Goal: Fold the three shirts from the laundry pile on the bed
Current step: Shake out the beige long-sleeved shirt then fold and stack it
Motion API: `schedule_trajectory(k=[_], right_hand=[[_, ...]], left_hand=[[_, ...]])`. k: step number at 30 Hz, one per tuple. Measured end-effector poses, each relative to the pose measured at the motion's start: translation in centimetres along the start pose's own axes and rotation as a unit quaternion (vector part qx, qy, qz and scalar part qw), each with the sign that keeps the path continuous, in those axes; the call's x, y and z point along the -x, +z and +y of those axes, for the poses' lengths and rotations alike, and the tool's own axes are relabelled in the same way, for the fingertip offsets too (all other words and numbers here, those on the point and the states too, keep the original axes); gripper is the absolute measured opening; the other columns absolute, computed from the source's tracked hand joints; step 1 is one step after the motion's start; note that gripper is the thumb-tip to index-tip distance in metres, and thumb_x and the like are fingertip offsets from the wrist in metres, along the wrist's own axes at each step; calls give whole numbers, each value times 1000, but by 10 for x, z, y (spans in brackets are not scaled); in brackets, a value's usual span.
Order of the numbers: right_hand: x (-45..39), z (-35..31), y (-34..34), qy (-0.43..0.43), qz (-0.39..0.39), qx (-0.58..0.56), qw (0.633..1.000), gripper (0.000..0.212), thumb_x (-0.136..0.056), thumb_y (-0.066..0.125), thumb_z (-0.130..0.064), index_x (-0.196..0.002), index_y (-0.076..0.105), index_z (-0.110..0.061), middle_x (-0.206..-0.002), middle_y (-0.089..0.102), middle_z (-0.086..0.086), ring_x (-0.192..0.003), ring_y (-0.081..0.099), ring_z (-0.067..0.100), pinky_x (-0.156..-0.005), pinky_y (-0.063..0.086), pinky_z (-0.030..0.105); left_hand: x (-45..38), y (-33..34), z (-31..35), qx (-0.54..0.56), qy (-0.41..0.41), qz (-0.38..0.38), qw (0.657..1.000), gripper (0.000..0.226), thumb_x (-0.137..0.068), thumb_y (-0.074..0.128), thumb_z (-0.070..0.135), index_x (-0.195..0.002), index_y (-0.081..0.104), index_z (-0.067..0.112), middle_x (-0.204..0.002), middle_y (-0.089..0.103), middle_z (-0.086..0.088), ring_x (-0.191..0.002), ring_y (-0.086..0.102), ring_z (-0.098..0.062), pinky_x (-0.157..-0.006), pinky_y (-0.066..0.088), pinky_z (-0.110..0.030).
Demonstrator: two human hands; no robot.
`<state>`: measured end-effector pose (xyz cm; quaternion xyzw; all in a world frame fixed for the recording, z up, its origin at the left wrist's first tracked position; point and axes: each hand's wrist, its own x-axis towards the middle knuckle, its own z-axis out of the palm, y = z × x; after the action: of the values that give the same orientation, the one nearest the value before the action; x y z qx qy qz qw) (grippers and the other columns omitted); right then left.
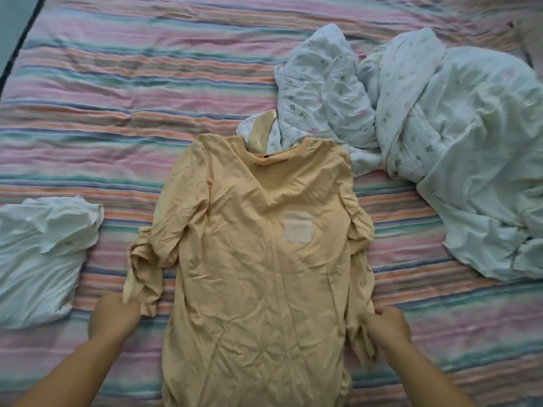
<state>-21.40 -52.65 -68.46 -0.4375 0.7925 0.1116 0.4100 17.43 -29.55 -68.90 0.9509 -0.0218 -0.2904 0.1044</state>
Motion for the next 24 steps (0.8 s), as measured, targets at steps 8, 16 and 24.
schedule_trajectory(k=[8, 16, 24], right_hand=[[54, 4, 2, -79, 74, -200, 974, 8, -87, 68, -10, -81, 64, -7, -83, 66, 19, -84, 61, 33, -77, 46, 42], [77, 16, -3, -66, 106, -264, 956, 13, -82, 73, -2, -78, 61, -3, -73, 63, 13, -77, 59, 27, -70, 44, 31], [107, -8, -3, -150, 179, -269, 934, 12, -80, 73, -12, -88, 66, -17, -86, 70, 4, -82, 65, 27, -75, 52, 39]], left_hand=[[122, -36, 61, 141, 245, -8, 959, 30, -81, 68, 4, -105, 72, 21, -81, 72, -2, -77, 68, -28, -62, 47, -33], [199, 29, 73, -158, 587, -68, 791, 47, -56, 60, 32, -102, 72, 29, -48, 53, 3, -41, 53, -19, -40, 40, -19], [179, 102, 23, -398, 501, -261, 722, 48, -96, 45, 18, -143, 40, 7, -137, 50, -25, -129, 47, -36, -105, 38, -42]])
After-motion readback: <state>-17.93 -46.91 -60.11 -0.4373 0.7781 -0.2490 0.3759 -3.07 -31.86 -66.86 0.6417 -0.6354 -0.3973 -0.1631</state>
